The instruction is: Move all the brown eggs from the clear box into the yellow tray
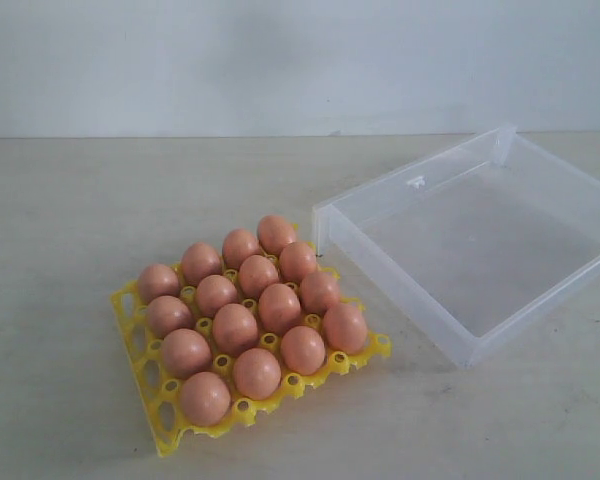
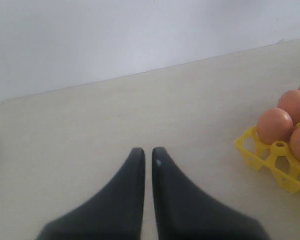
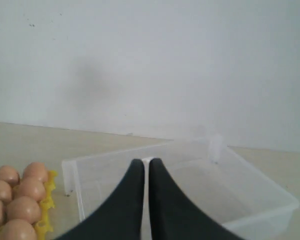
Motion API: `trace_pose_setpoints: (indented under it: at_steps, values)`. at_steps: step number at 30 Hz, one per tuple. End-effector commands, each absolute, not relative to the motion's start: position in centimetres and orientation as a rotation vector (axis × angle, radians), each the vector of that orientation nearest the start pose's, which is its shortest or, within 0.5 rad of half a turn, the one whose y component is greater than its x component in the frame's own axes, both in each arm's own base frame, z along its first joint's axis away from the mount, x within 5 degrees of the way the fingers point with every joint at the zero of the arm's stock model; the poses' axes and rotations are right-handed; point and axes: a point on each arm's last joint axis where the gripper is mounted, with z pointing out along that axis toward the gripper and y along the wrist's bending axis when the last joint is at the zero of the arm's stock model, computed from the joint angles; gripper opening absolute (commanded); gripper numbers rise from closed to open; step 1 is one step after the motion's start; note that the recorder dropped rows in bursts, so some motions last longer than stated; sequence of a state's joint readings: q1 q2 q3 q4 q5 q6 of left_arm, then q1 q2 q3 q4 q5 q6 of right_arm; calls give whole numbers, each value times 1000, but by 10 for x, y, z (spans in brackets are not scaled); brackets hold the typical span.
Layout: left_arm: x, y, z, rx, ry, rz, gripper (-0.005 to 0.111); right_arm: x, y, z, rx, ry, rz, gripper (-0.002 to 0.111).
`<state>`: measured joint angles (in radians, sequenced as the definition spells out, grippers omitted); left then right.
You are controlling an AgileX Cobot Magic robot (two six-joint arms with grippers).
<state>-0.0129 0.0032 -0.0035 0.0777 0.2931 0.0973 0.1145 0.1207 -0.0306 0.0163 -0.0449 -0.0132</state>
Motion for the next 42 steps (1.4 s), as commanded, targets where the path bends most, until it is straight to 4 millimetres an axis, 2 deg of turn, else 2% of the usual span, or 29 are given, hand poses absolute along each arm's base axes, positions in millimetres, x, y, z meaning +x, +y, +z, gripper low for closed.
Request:
trace_pose_setpoints:
  at_steps: [1, 3, 5, 12, 21, 28, 42]
  values:
    - [55, 1, 187, 150, 1771, 125, 4, 53, 3, 195, -59, 1759, 27, 0]
    - [55, 1, 187, 150, 1769, 125, 4, 52, 3, 184, -64, 1853, 24, 0]
    - [55, 1, 187, 150, 1766, 125, 4, 53, 3, 179, -96, 1858, -4, 0]
    - [55, 1, 187, 150, 1766, 125, 4, 52, 1, 177, -208, 1876, -102, 0]
    - [55, 1, 187, 150, 1766, 125, 4, 52, 1, 178, -208, 1867, -103, 0]
    - [55, 1, 187, 150, 1766, 125, 4, 53, 6, 181, -56, 1846, 76, 0]
    - [55, 1, 187, 150, 1766, 125, 4, 54, 2, 184, -16, 1810, 18, 0]
